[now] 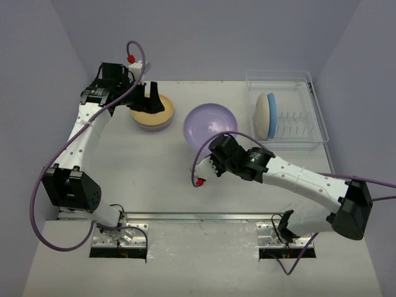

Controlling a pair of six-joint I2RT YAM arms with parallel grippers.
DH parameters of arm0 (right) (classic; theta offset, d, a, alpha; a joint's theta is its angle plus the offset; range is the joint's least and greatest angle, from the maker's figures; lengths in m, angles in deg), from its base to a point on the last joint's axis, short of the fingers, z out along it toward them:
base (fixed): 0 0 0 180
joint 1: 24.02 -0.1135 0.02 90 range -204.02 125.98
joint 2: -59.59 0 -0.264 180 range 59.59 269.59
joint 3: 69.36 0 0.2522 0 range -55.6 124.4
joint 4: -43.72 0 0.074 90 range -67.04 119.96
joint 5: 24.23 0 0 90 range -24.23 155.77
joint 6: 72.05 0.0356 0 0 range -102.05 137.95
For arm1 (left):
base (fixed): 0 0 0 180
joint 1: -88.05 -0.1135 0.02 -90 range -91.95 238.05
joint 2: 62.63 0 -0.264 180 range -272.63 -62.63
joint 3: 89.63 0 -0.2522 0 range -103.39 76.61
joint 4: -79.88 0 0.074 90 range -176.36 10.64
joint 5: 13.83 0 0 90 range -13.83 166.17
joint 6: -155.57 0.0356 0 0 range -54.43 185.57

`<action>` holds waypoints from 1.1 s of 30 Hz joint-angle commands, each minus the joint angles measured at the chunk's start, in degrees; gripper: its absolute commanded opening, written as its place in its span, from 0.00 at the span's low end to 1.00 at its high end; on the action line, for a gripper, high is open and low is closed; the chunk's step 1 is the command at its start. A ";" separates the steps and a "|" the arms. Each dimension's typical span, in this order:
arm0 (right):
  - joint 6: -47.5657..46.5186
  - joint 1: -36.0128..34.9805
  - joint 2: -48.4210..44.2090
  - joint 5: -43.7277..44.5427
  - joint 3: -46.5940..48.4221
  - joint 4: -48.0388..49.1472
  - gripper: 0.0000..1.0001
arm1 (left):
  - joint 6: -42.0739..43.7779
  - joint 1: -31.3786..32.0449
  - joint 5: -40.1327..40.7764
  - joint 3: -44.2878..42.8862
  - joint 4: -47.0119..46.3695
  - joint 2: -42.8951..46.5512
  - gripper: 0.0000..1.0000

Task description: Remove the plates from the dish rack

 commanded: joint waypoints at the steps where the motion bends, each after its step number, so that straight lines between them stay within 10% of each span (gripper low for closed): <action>1: -7.59 -3.00 1.13 8.77 0.49 13.52 0.00 | 4.00 5.21 3.84 -0.74 2.08 -1.09 0.76; 12: -8.46 -6.49 3.18 9.89 -0.78 15.23 0.00 | 5.27 12.57 10.12 -0.43 2.22 -4.64 0.60; 21: -9.61 -6.72 2.69 10.45 -2.27 19.69 0.00 | 4.47 12.82 8.20 0.31 0.98 -6.16 0.28; 25: -8.75 -6.24 2.02 11.22 -5.01 22.52 0.26 | 3.70 12.58 6.97 -0.43 0.82 -6.89 0.01; 33: -3.85 2.12 0.23 9.94 -5.61 22.57 0.77 | -0.89 3.62 0.54 -6.28 1.40 -11.91 0.00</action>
